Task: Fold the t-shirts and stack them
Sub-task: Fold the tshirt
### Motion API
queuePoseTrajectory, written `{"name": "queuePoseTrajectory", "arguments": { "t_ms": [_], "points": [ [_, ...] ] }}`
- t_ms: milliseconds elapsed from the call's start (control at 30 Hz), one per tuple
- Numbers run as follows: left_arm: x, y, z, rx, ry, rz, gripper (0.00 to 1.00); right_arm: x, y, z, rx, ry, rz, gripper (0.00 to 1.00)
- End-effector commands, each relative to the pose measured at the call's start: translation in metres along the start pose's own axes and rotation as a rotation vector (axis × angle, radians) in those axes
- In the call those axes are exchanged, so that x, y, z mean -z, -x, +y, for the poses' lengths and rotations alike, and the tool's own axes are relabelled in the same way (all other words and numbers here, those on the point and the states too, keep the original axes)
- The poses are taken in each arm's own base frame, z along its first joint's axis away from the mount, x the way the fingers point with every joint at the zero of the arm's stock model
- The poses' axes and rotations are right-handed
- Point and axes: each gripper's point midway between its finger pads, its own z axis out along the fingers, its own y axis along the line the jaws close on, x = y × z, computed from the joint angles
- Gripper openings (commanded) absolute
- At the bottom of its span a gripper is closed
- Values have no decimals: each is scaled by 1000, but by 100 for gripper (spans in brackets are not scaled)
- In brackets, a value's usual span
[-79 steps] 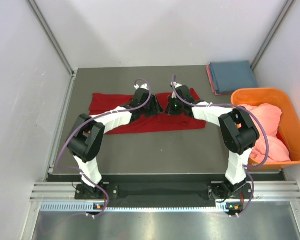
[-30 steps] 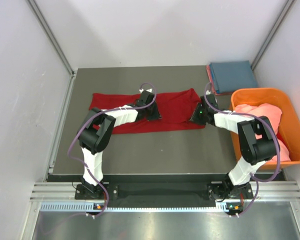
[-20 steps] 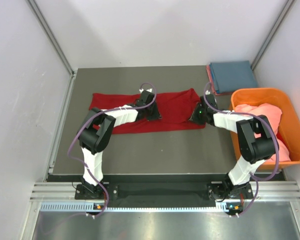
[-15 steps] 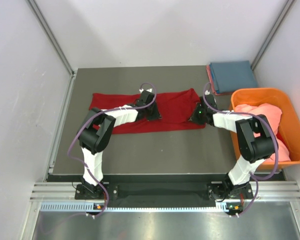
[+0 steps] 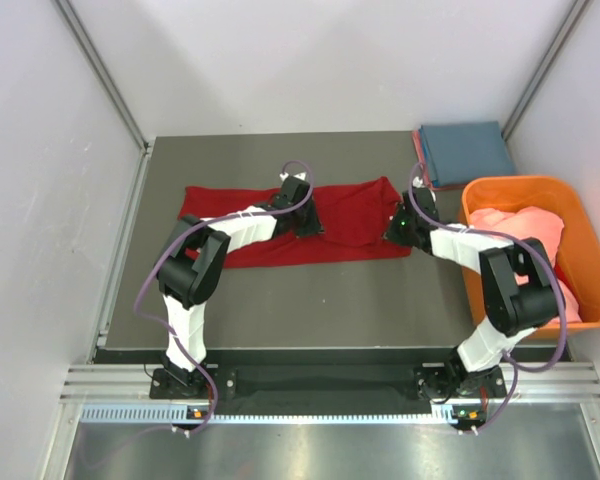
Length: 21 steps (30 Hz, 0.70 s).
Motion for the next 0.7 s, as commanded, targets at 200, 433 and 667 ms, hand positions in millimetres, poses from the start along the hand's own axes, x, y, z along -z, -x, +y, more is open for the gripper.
{"name": "queuePoseTrajectory", "arguments": {
  "t_ms": [200, 433, 667],
  "points": [
    [13, 16, -14, -25, -16, -21, 0, 31, 18, -2, 52, -21, -93, 0],
    [10, 6, -7, -22, 3, 11, 0, 43, 12, 0, 39, 21, -128, 0],
    [11, 4, -5, -24, 11, 18, 0, 44, 0, -3, 7, 49, -168, 0]
  ]
}}
